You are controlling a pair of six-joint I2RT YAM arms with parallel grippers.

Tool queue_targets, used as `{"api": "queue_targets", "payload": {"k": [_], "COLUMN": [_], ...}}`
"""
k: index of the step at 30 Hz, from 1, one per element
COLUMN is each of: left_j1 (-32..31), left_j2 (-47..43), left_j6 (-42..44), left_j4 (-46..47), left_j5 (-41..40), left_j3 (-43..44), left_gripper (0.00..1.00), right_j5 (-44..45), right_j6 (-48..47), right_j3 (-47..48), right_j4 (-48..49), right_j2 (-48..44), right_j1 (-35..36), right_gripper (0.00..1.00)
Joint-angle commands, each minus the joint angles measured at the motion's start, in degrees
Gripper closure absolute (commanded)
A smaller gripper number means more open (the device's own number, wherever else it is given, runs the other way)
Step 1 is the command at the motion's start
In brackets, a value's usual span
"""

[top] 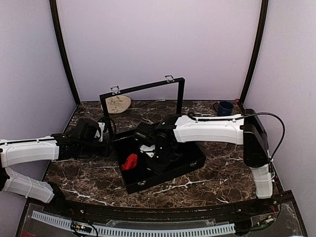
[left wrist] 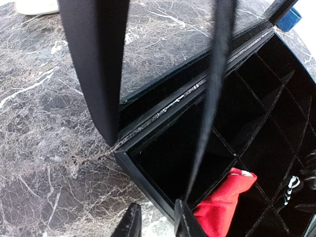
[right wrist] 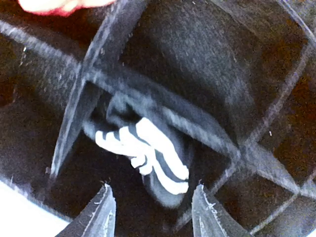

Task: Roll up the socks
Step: Place the sock in the storage box.

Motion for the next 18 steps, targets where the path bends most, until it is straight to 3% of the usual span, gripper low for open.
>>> {"api": "queue_targets", "payload": {"k": [1,7,12,18], "left_j1": [0.87,0.87,0.7,0.61], "left_j2": [-1.23,-1.83,-2.03,-2.16], "left_j6": [1.6,0.16,0.08,-0.35], "left_j4": [-0.95,-1.4,-1.91,-2.65], "left_j5": [-1.94,-1.63,-1.87,-2.32], "left_j3": [1.94,1.6,1.42,1.06], "left_gripper": [0.74,0.76,0.78,0.78], "right_j5": [-0.38,2.2,3.42,3.32], "right_j6": [1.13,1.75,2.22,1.88], "right_j3": [-1.66,-2.04,-3.03,-0.88], "right_j4": [-6.68,-5.01,-0.64,2.08], "right_j2": [-3.55,-5.74,-5.77,-4.21], "right_j1": [0.58,0.45,-0.08,-0.68], "right_gripper": [0.48,0.52,0.85,1.0]}}
